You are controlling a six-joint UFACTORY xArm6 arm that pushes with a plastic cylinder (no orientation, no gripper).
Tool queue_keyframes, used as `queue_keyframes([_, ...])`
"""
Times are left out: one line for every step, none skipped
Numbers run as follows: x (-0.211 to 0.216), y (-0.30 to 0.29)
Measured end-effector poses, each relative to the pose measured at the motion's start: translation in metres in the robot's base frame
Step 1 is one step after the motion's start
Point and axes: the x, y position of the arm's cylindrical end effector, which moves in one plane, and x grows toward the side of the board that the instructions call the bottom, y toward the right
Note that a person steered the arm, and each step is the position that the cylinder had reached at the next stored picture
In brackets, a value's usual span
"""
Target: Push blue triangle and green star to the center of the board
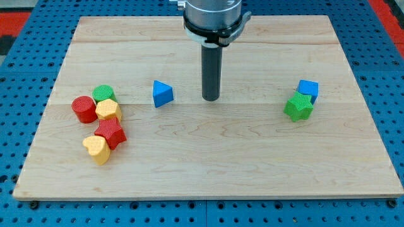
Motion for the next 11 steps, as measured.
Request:
queue_keyframes([0.051,-0.001])
queue_keyframes([0.046,-0.096])
queue_keyframes([0.03,-0.117])
queue_keyframes([-0.002,-0.107])
queue_keyframes([-0.005,-0.03])
queue_keyframes([0.057,-0.007])
queue_keyframes([0.091,0.14])
queue_keyframes([0.061,0.195])
queue_keyframes([0.048,0.147])
queue_keyframes([0.04,0.067])
queue_keyframes([-0.001,0.052])
